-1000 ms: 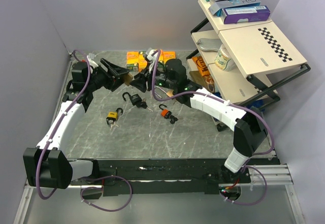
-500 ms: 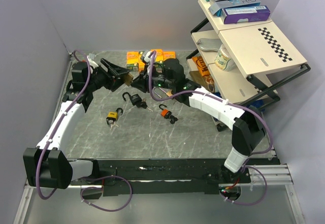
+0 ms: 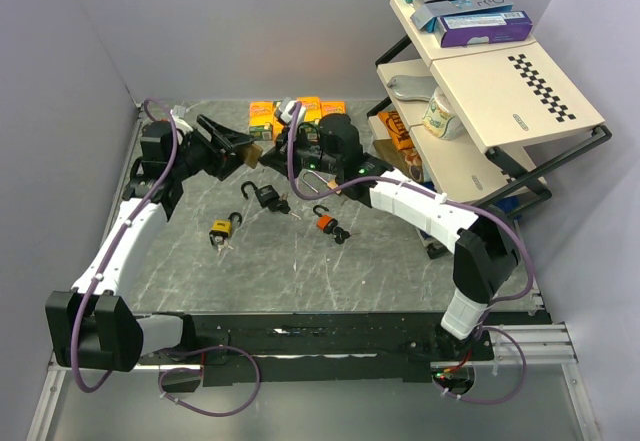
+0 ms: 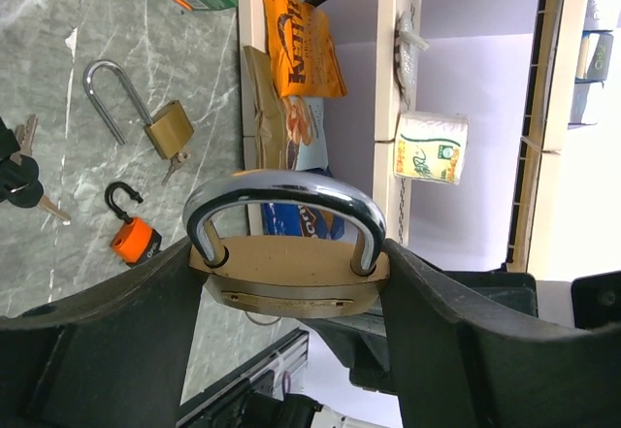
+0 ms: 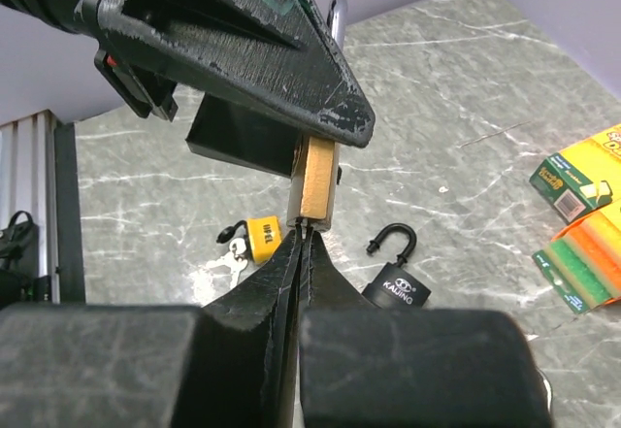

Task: Lock with the key
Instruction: Lock the lock, then place the lock at the center of the board.

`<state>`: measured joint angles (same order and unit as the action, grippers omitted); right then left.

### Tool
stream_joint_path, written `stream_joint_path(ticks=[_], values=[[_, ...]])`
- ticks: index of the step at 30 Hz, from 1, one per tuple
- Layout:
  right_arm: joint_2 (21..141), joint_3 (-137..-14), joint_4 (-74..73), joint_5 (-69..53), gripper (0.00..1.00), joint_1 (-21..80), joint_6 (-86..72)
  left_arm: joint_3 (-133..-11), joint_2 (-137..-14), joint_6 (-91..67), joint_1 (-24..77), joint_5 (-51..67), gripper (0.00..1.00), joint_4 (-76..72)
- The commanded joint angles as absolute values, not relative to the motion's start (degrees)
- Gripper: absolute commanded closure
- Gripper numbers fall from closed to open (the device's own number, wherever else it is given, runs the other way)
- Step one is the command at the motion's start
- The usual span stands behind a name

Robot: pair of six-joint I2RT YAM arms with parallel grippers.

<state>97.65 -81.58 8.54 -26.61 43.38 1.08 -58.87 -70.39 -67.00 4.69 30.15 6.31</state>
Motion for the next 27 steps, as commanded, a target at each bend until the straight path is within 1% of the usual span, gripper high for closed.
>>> stream_joint_path(ticks=[1, 7, 9, 10, 11, 12, 13, 15, 16, 18, 19, 23, 27], values=[[95.5, -80.2, 9.4, -28.4, 1.0, 44.0, 3.3, -64.8, -70.8, -68.6, 2.8, 29.1, 0.99, 2.3], [92.6, -76.2, 9.2, -28.9, 1.0, 44.6, 5.1, -68.7, -74.0, -67.9, 0.1, 27.1, 0.99, 3.7], [91.8, -75.2, 8.8, -28.5, 1.0, 44.6, 5.1, -70.2, -75.2, -64.9, -1.8, 24.8, 0.99, 5.5], [91.5, -75.0, 8.7, -28.3, 1.0, 44.6, 4.9, -72.9, -75.9, -59.9, -1.9, 23.6, 0.99, 7.3], [90.8, -74.5, 8.3, -28.0, 1.0, 44.5, 4.8, -74.4, -76.6, -56.9, -2.5, 22.2, 0.99, 12.1], [90.4, -74.4, 8.1, -27.7, 1.0, 44.3, 4.1, -77.1, -78.3, -53.6, -2.8, 18.5, 0.99, 14.7], [89.7, -74.0, 7.9, -27.7, 1.0, 43.9, 3.3, -78.6, -79.4, -44.6, -3.2, 17.4, 0.99, 17.1], [88.9, -73.7, 7.6, -27.7, 1.0, 43.3, 2.5, -83.6, -83.6, -34.2, -3.7, 11.5, 0.99, 26.8], [88.3, -73.1, 7.6, -27.8, 1.0, 42.8, 1.8, -85.2, -85.2, -24.5, -3.9, 10.2, 0.99, 29.9], [87.8, -72.8, 7.6, -28.0, 1.0, 42.5, 1.4, -89.8, -90.5, -16.1, -4.5, 7.3, 0.99, 37.7], [87.5, -72.5, 7.5, -28.1, 1.0, 42.2, 1.2, -90.5, -91.9, -9.4, -5.3, 7.2, 0.99, 38.9], [87.1, -72.1, 7.6, -28.5, 1.0, 41.3, 1.1, -95.2, -100.3, 1.5, -6.9, 3.1, 0.99, 45.2], [87.4, -72.2, 7.6, -29.2, 1.0, 41.0, 0.8, -100.8, -107.8, 5.9, -7.7, -1.8, 0.99, 47.6]])
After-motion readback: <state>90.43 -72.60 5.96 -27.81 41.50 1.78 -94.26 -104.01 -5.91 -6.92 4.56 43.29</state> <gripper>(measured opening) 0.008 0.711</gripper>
